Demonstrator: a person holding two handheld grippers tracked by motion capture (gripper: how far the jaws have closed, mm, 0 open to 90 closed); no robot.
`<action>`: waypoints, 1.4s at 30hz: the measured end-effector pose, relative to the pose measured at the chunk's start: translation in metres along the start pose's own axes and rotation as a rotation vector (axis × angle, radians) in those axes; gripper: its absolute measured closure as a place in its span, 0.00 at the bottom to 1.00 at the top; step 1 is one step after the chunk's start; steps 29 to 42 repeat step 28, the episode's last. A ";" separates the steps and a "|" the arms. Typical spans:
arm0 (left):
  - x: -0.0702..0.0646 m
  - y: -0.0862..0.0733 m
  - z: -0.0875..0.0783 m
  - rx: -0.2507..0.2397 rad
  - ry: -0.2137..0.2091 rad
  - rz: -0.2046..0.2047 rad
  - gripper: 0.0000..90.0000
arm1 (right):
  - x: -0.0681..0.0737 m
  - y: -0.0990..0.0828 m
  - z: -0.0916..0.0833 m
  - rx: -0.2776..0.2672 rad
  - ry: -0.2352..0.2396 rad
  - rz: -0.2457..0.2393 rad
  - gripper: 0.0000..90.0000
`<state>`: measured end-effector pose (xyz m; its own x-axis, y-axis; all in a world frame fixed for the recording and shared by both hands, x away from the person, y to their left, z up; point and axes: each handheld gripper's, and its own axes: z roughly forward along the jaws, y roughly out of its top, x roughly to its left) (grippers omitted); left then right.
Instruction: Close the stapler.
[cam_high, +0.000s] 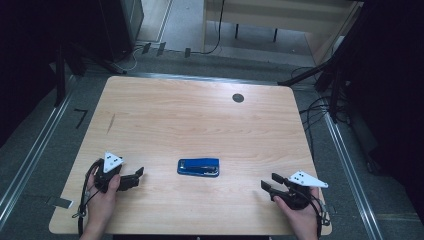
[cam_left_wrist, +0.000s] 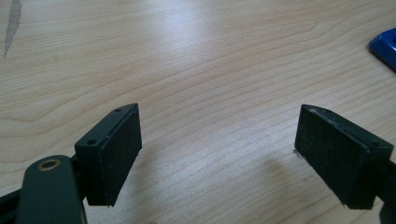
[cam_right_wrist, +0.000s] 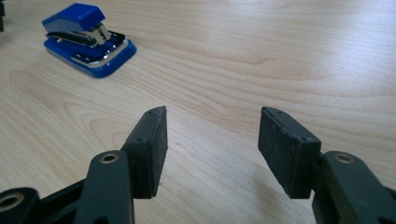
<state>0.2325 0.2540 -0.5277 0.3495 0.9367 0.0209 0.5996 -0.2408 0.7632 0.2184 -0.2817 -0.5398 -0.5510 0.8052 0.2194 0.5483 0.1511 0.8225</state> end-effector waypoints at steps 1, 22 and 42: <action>0.000 0.000 0.000 0.005 0.001 0.006 0.17 | 0.000 0.000 0.002 0.003 0.000 -0.001 0.48; -0.002 0.000 0.001 0.015 -0.001 0.015 0.17 | -0.009 -0.003 0.010 0.016 -0.039 0.002 0.49; -0.001 0.000 0.001 0.019 -0.004 0.014 0.17 | -0.007 -0.002 0.011 0.015 -0.034 -0.021 0.48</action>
